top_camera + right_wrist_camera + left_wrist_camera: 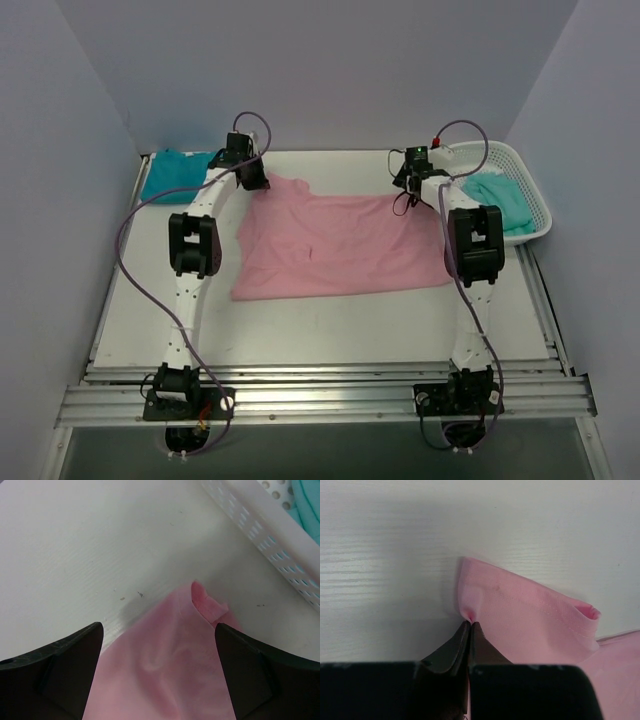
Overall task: Fold and stack the t-shirts
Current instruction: Fold the tshirt
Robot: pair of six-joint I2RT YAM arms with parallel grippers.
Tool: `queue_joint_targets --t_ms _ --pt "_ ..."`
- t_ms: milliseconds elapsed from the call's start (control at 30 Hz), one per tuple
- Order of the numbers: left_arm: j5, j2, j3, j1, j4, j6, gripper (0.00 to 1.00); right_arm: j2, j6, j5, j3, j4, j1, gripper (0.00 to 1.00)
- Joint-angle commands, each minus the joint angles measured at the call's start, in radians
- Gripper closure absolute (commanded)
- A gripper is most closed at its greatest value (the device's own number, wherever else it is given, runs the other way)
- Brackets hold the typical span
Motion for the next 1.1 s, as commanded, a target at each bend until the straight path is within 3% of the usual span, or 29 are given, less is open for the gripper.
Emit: queue_joint_targets --t_ms 0,133,333,433,467,600,1067 --pt "-0.027 -0.033 -0.024 0.013 -0.085 0.030 0.98 0.042 -0.010 0.044 0.076 -0.032 -0.011 0.11" --pt "-0.024 -0.038 -0.031 0.013 -0.082 0.033 0.98 0.073 -0.012 0.036 0.110 -0.036 -0.024 0.20" --pt "-0.022 -0.044 -0.043 0.013 -0.074 0.033 0.98 0.105 -0.010 0.016 0.132 -0.032 -0.040 0.43" --pt "-0.019 -0.047 -0.047 0.013 -0.074 0.035 0.98 0.117 -0.010 0.007 0.135 -0.029 -0.046 0.60" --pt "-0.021 -0.047 -0.047 0.013 -0.073 0.037 0.98 0.119 -0.010 0.005 0.136 -0.028 -0.046 0.71" --pt "-0.019 -0.047 -0.048 0.013 -0.071 0.038 0.98 0.133 -0.010 -0.001 0.141 -0.029 -0.047 0.97" --pt "0.002 -0.143 -0.169 0.013 0.078 0.052 0.98 0.099 -0.010 -0.002 0.127 -0.026 -0.047 1.00"
